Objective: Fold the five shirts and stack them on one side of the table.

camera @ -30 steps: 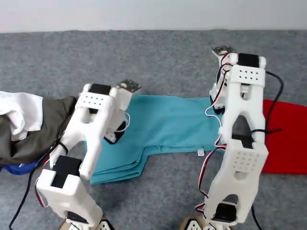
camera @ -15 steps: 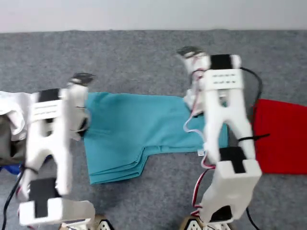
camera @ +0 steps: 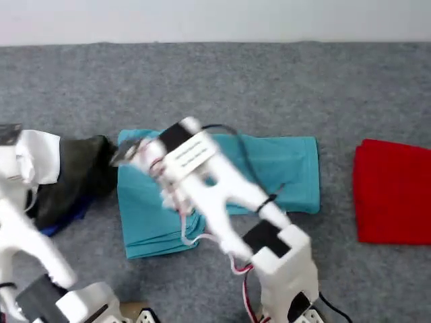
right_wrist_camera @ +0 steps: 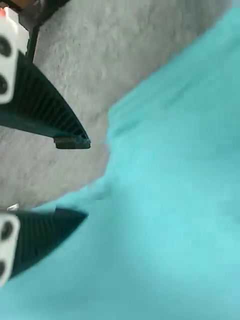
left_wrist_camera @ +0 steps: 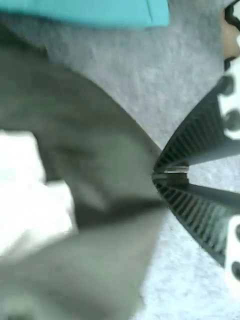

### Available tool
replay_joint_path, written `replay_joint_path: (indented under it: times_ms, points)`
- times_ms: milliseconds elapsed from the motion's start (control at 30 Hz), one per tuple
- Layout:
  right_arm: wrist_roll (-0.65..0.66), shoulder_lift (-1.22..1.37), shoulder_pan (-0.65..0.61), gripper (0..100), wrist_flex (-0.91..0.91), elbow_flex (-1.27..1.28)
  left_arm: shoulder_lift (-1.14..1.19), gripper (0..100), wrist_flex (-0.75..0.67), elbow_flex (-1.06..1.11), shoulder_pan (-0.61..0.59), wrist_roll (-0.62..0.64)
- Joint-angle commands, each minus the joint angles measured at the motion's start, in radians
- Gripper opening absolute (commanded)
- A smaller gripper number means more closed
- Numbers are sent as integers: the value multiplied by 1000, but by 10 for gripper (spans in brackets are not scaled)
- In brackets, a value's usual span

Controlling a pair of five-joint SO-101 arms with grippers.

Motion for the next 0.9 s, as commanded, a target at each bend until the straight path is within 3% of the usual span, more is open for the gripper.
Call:
replay_joint_path:
  times_ms: [0, 300, 767, 867]
  points:
    - [8, 15, -117, 258, -8, -8, -35, 18, -2, -12, -83, -51]
    - [8, 104, -309, 258, -30, -8, -43, 18, -2, -12, -143, -72]
    - [9, 297, -306, 255, -162, -9, -43, 18, 5, -12, -143, -72]
    - [9, 341, -306, 183, -177, -9, -43, 18, 5, -12, -143, -72]
